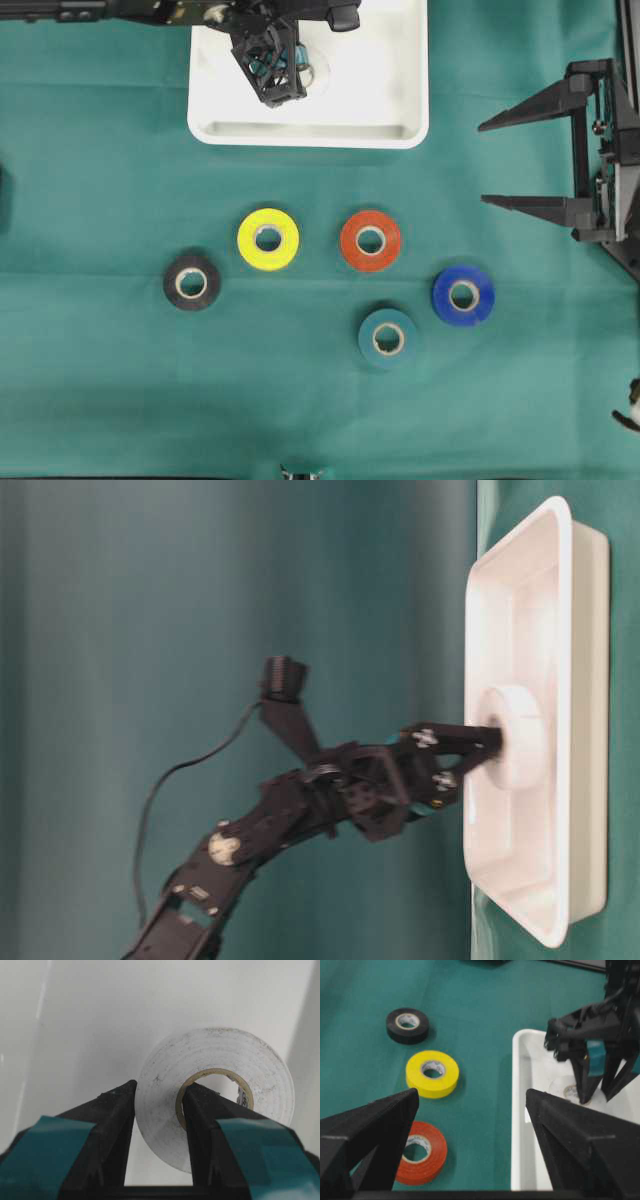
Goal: Pick up the tape from a random location and place it into the white case.
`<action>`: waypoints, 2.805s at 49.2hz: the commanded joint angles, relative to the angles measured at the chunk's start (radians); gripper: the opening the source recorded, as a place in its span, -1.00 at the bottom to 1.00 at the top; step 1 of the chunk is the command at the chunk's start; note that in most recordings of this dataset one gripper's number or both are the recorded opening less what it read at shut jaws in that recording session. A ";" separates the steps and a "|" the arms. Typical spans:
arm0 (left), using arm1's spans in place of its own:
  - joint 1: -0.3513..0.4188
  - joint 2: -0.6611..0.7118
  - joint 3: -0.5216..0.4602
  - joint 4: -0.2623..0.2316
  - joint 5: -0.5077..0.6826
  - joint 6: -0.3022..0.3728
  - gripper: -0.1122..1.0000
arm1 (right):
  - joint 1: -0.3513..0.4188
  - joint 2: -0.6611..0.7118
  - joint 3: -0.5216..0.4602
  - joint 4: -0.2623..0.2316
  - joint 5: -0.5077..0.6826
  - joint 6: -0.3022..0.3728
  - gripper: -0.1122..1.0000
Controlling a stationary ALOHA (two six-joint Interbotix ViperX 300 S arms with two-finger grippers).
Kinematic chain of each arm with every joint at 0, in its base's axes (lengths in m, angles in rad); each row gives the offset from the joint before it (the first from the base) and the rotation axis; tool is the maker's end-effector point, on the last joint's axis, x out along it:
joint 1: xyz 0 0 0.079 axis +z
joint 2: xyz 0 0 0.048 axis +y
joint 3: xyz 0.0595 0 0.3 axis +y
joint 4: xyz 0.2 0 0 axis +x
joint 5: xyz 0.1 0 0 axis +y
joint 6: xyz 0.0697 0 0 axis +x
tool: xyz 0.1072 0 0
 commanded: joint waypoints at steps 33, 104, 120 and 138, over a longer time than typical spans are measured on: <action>0.005 -0.029 -0.018 -0.009 -0.038 0.029 0.05 | 0.002 0.012 -0.026 0.000 0.003 -0.005 0.83; -0.006 -0.423 -0.103 -0.008 0.209 0.029 0.99 | 0.002 0.006 -0.038 -0.002 0.009 0.000 0.83; -0.006 -0.426 -0.097 -0.008 0.210 0.029 0.99 | 0.002 0.008 -0.041 0.000 0.006 0.000 0.83; -0.091 -0.434 -0.080 -0.008 0.210 0.026 0.99 | 0.002 0.006 -0.044 0.000 0.011 0.002 0.83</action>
